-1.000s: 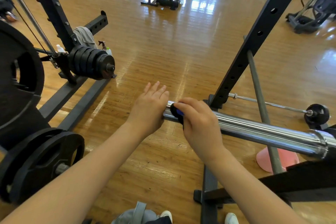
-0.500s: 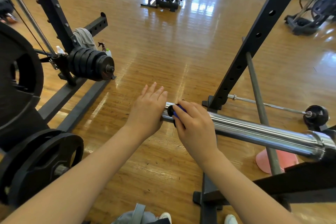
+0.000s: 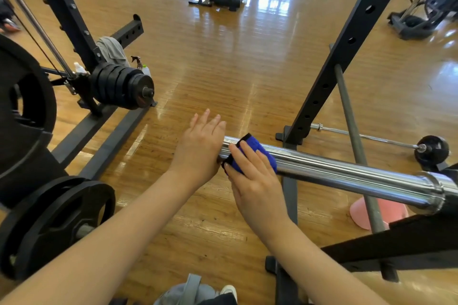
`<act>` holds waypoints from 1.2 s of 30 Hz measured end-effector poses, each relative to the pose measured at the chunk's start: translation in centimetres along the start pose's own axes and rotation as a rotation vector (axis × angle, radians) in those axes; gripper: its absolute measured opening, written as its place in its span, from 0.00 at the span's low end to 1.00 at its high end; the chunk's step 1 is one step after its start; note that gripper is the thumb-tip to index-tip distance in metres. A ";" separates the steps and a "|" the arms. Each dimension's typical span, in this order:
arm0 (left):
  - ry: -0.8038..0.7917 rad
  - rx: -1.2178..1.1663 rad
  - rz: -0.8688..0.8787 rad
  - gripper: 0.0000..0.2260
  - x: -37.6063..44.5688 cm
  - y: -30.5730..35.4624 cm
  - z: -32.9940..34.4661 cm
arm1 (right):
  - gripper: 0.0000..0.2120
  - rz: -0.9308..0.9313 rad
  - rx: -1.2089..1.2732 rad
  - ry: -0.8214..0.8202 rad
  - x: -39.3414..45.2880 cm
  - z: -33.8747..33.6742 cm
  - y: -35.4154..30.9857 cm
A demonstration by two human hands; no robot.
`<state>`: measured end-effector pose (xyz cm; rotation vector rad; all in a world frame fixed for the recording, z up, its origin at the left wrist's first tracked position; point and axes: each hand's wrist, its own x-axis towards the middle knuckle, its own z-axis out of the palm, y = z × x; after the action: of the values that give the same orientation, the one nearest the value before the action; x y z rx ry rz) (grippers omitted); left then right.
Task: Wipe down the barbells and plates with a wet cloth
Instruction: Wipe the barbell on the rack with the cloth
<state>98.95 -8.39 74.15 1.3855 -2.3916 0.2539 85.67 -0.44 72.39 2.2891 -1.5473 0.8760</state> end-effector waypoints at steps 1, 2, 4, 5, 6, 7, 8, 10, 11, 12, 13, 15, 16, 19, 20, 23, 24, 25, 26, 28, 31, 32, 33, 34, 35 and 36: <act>0.001 -0.003 0.000 0.32 0.0 0.0 0.0 | 0.10 -0.005 0.043 0.021 0.0 0.0 0.4; 0.001 0.000 -0.001 0.32 0.0 0.0 0.0 | 0.10 -0.005 0.091 0.054 0.1 -0.1 0.8; 0.006 0.014 0.000 0.31 0.0 0.0 0.0 | 0.10 -0.006 0.153 0.140 0.4 -0.5 1.3; 0.010 0.015 0.002 0.31 0.0 0.0 0.1 | 0.11 0.000 0.164 0.180 0.7 -0.8 1.4; 0.014 0.012 0.002 0.31 0.0 0.0 0.2 | 0.12 0.008 0.170 0.215 1.1 -1.1 1.4; 0.017 0.007 0.000 0.31 -0.1 0.0 0.3 | 0.12 0.013 0.169 0.240 1.5 -1.3 1.4; 0.019 0.003 -0.006 0.31 -0.1 0.0 0.3 | 0.12 0.016 0.162 0.247 1.9 -1.4 1.4; 0.017 -0.001 -0.015 0.32 -0.1 0.0 0.2 | 0.14 0.034 0.130 0.220 2.5 -1.2 1.3; 0.012 -0.002 -0.014 0.32 -0.1 0.0 0.2 | 0.15 0.063 0.099 0.197 2.5 -1.1 1.4; 0.006 0.000 -0.013 0.32 -0.1 0.0 0.2 | 0.14 0.097 0.053 0.178 2.4 -1.0 1.4; 0.001 0.002 -0.012 0.31 -0.1 0.0 0.2 | 0.15 0.130 -0.002 0.155 2.2 -0.9 1.3; -0.004 0.002 -0.011 0.30 -0.1 0.0 0.1 | 0.19 0.154 -0.085 0.089 1.8 -0.8 1.2; -0.004 0.004 -0.014 0.30 0.0 0.0 0.1 | 0.20 0.143 -0.091 0.067 1.8 -0.9 1.3; -0.017 0.007 -0.018 0.30 -0.1 0.0 0.0 | 0.15 0.090 -0.005 0.074 1.8 -1.2 1.8; -0.029 0.008 -0.020 0.30 -0.1 0.1 0.0 | 0.14 0.070 0.030 0.086 1.7 -1.3 1.8; -0.043 0.017 -0.026 0.31 -0.1 0.2 -0.2 | 0.12 0.005 0.049 0.085 0.7 -1.9 2.0; -0.043 0.023 -0.024 0.32 -0.1 0.2 -0.2 | 0.12 -0.014 0.043 0.074 0.4 -2.0 2.2; -0.041 0.036 -0.022 0.33 -0.1 0.3 -0.4 | 0.12 -0.023 0.042 0.070 0.3 -2.2 2.3; -0.036 0.052 -0.018 0.35 -0.2 0.3 -0.5 | 0.12 -0.022 0.047 0.075 0.3 -2.4 2.4; -0.016 0.086 0.010 0.39 -0.5 0.2 -0.6 | 0.12 0.003 0.057 0.096 0.7 -2.6 2.3; 0.021 0.120 0.071 0.37 -0.5 0.2 -0.6 | 0.22 0.080 0.016 0.019 1.1 -2.0 1.5; 0.016 0.109 0.088 0.35 -0.4 0.2 -0.6 | 0.27 0.116 -0.027 -0.030 1.1 -1.8 1.3; 0.001 0.098 0.110 0.34 -0.3 0.1 -0.6 | 0.29 0.153 -0.081 -0.065 1.0 -1.7 1.1; -0.025 0.090 0.129 0.35 -0.1 0.0 -0.7 | 0.30 0.190 -0.131 -0.093 0.9 -1.7 1.1; -0.055 0.086 0.140 0.35 -0.1 -0.2 -0.6 | 0.30 0.225 -0.164 -0.113 0.6 -1.9 1.1; -0.089 0.085 0.142 0.36 0.1 -0.4 -0.7 | 0.30 0.242 -0.178 -0.117 0.2 -2.0 1.3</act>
<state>99.39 -8.42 74.86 1.2896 -2.5841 0.3411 83.85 -0.13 73.96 2.0918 -1.9006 0.6360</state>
